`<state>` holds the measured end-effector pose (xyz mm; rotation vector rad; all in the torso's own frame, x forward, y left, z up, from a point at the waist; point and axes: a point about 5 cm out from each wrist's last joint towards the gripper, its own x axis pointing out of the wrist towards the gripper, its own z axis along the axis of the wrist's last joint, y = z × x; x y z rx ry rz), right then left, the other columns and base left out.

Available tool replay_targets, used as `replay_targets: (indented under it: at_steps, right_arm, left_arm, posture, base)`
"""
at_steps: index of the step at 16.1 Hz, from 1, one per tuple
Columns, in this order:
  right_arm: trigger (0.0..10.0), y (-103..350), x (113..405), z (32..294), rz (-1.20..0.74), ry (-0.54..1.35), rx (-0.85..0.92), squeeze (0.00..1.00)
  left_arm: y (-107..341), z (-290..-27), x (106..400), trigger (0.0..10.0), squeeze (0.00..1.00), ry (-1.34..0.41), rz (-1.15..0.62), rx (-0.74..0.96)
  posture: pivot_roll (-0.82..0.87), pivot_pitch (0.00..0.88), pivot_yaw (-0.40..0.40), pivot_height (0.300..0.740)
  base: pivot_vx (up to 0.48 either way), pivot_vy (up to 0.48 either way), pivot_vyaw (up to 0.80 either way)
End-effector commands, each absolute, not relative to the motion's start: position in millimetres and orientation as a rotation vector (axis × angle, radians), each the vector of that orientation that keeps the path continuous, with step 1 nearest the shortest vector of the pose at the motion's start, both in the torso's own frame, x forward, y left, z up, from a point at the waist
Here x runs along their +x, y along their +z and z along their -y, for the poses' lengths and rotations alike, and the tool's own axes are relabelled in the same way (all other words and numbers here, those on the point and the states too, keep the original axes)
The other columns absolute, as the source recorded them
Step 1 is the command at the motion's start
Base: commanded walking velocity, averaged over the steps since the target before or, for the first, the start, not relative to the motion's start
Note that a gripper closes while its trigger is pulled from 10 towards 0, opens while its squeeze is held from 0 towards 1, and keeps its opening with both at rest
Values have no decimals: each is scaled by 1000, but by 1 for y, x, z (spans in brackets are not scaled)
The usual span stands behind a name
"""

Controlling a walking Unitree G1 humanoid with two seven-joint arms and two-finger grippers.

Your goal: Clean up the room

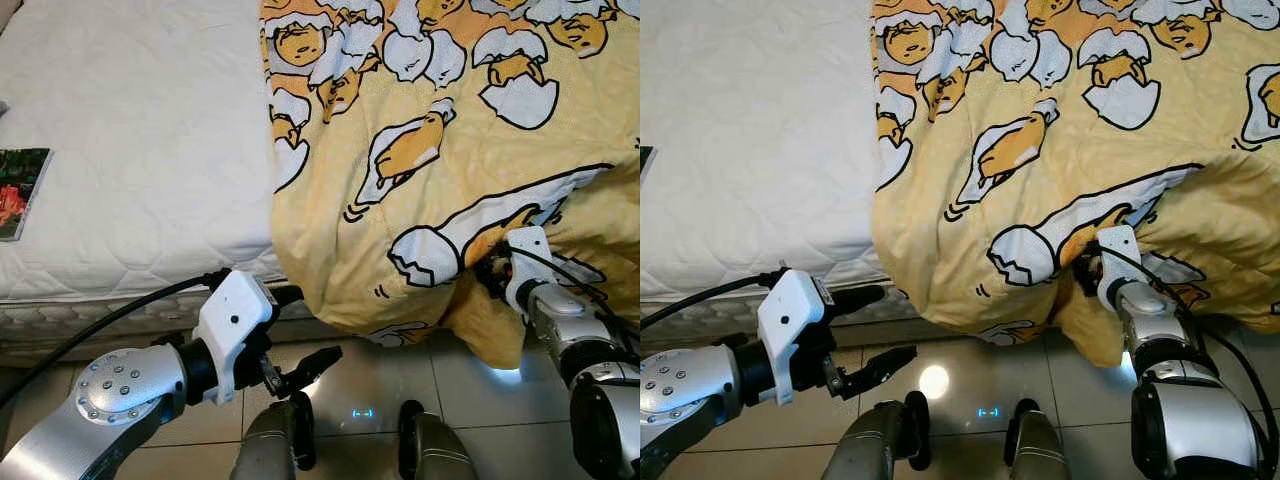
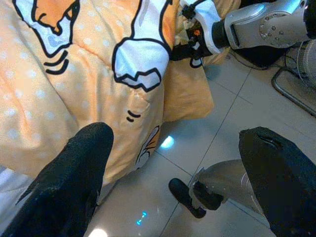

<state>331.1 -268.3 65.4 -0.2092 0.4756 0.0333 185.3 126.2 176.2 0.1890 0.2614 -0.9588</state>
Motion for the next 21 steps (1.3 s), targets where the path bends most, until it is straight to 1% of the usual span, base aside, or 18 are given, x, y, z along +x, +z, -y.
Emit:
replay_targets:
  at_steps: [1, 15, 16, 21]
  right_arm:
    - [0, 60, 327, 271, -499, 21, -198, 0]
    - [0, 57, 322, 275, -501, 14, -186, 0]
    - [0, 56, 320, 277, -501, 11, -183, 0]
    - [0, 38, 300, 285, -533, 6, -152, 0]
  left_arm:
    - [178, -124, 181, 10000, 0, -970, -259, 198]
    - [177, -124, 188, 10000, 0, -972, -259, 215]
    - [176, -123, 189, 10000, 0, -972, -253, 213]
    - [171, -115, 197, 10000, 0, -991, -225, 210]
  posture:
    - [185, 307, 125, 740]
    - [172, 284, 130, 740]
    - [149, 260, 118, 740]
    - [88, 205, 98, 740]
  base:
    - [0, 0, 0]
    - [0, 0, 0]
    - [0, 0, 0]
    - [0, 0, 0]
